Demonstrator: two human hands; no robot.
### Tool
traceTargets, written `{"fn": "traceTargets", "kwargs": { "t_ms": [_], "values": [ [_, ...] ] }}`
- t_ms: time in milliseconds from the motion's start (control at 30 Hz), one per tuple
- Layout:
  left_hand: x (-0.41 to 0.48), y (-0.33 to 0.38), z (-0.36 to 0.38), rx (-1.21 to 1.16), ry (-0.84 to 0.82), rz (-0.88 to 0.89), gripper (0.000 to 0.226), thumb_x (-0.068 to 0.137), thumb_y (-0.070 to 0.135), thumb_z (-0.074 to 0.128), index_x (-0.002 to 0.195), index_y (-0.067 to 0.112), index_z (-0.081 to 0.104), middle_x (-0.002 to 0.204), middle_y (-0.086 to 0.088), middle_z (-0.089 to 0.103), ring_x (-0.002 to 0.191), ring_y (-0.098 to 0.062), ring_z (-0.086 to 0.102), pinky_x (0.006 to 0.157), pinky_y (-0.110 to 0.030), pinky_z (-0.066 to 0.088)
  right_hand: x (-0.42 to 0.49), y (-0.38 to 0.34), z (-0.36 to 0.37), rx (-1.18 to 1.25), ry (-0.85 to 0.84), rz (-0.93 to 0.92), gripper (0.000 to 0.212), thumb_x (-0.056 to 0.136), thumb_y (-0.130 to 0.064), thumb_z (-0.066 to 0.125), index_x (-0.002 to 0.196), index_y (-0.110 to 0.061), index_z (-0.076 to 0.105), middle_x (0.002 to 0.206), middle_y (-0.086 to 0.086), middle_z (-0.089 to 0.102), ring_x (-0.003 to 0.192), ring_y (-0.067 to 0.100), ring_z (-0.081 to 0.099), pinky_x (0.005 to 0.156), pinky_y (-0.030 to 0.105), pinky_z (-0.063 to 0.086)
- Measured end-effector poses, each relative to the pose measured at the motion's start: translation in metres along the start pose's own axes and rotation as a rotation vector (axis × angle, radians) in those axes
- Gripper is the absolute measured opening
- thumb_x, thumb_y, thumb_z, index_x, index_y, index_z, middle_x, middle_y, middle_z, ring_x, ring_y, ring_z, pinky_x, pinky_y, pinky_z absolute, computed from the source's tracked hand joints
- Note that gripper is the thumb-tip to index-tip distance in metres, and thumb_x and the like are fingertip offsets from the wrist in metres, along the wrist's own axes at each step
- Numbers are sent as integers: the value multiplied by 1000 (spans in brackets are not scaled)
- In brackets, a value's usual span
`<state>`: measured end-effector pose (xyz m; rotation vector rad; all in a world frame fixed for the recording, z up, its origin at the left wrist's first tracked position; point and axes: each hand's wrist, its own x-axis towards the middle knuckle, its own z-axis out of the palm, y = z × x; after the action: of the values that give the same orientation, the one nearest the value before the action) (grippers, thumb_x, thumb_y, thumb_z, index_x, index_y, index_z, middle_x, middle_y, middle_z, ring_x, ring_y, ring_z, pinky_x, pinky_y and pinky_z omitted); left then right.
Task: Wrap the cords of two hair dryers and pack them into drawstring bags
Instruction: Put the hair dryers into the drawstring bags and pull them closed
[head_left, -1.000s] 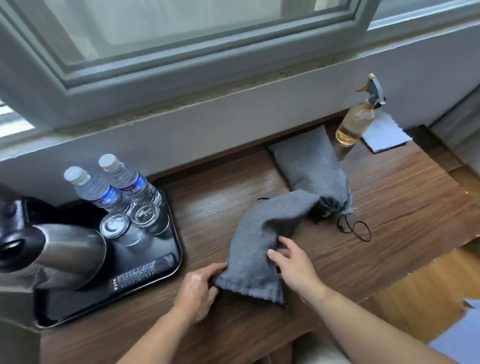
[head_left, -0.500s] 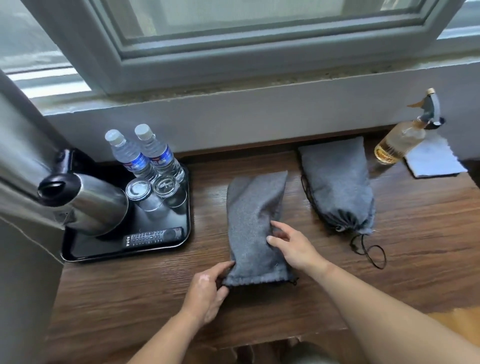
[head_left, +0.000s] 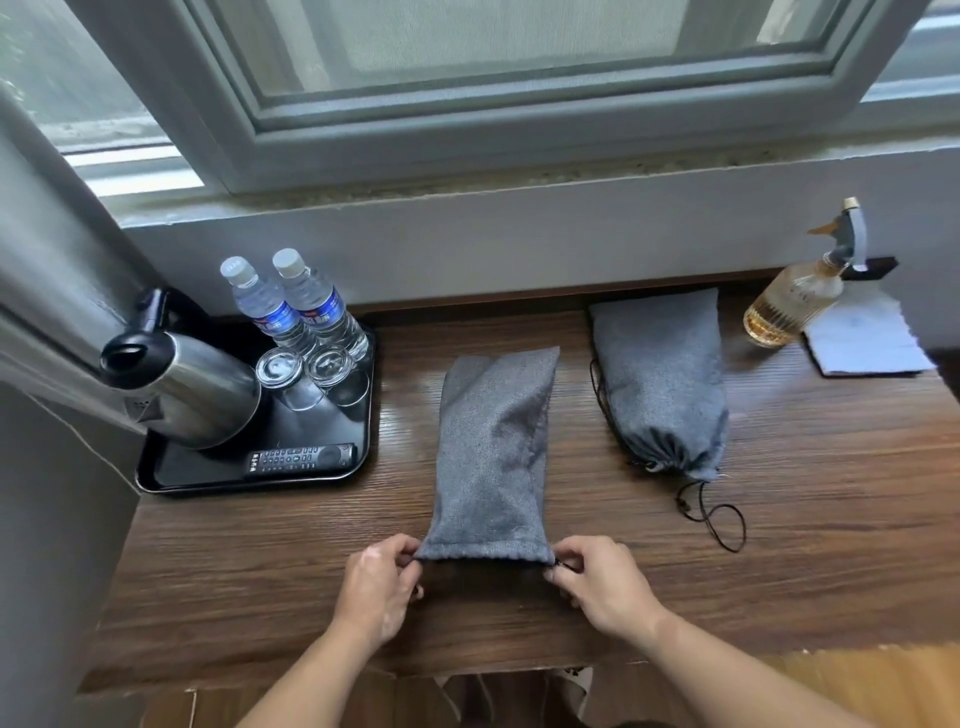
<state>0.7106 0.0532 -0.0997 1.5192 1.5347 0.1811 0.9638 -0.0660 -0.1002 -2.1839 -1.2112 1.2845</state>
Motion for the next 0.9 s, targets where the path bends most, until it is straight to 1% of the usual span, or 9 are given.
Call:
{"fn": "traceTargets", "kwargs": {
  "t_ms": [100, 167, 233, 333, 400, 467, 567, 767, 900],
  "values": [
    [-4, -3, -9, 108, -21, 28, 25, 87, -1, 74, 71, 19, 72, 51, 4, 61, 38, -3, 55, 47, -11, 44, -2, 7, -7, -118, -4, -51, 17, 90, -36, 68, 73, -36, 67, 57, -23, 64, 64, 1, 61, 73, 25, 51],
    [-4, -6, -16, 210, -28, 44, 13, 88, 11, 78, 79, 20, 75, 48, 7, 60, 38, -1, 57, 51, -8, 43, -2, 12, -14, -220, -5, -106, 23, 94, -43, 63, 75, -32, 68, 69, -17, 69, 75, 4, 64, 75, 28, 48],
    [-3, -11, -23, 312, -41, 73, 1, 90, 23, 78, 89, 23, 79, 57, 5, 68, 42, -2, 61, 56, -7, 44, -2, 17, -18, -290, -3, -150, 21, 96, -44, 60, 90, -29, 75, 90, -14, 76, 88, 5, 66, 76, 25, 43],
    [0, -17, -33, 442, -93, 133, 17, 94, 32, 72, 103, 20, 80, 85, 5, 75, 50, -2, 63, 64, -5, 44, -3, 27, -24, -395, 29, -219, 25, 97, -43, 58, 107, -28, 75, 107, -12, 75, 103, 9, 66, 86, 23, 45],
    [2, -19, -39, 523, -105, 179, 24, 96, 36, 68, 110, 20, 79, 101, 3, 76, 66, -10, 65, 81, -16, 50, -3, 34, -29, -429, 64, -213, 26, 97, -44, 58, 108, -28, 75, 107, -11, 75, 104, 11, 66, 90, 27, 48],
    [5, -21, -44, 583, -103, 214, 28, 97, 38, 65, 114, 20, 78, 111, 1, 76, 82, -16, 66, 95, -26, 48, -5, 41, -35, -458, 84, -182, 27, 96, -46, 57, 106, -29, 74, 104, -12, 75, 102, 12, 66, 89, 30, 50],
    [7, -28, -53, 648, -103, 239, 29, 99, 40, 62, 115, 21, 77, 114, 3, 75, 109, -18, 67, 100, -25, 43, -10, 54, -45, -486, 117, -149, 28, 95, -50, 55, 104, -31, 74, 102, -12, 74, 101, 13, 67, 88, 33, 52],
    [15, -38, -73, 699, -99, 266, 30, 100, 41, 59, 113, 22, 78, 112, 4, 74, 112, -16, 66, 99, -23, 42, -20, 69, -67, -555, 180, -63, 22, 97, -46, 58, 104, -33, 75, 102, -13, 73, 103, 13, 66, 83, 29, 48],
    [23, -42, -83, 715, -87, 285, 29, 100, 41, 60, 111, 21, 78, 107, 4, 75, 106, -15, 68, 96, -21, 44, -22, 81, -76, -584, 199, -22, 21, 96, -48, 58, 100, -34, 74, 97, -16, 71, 99, 14, 67, 78, 32, 52]
  ]
}}
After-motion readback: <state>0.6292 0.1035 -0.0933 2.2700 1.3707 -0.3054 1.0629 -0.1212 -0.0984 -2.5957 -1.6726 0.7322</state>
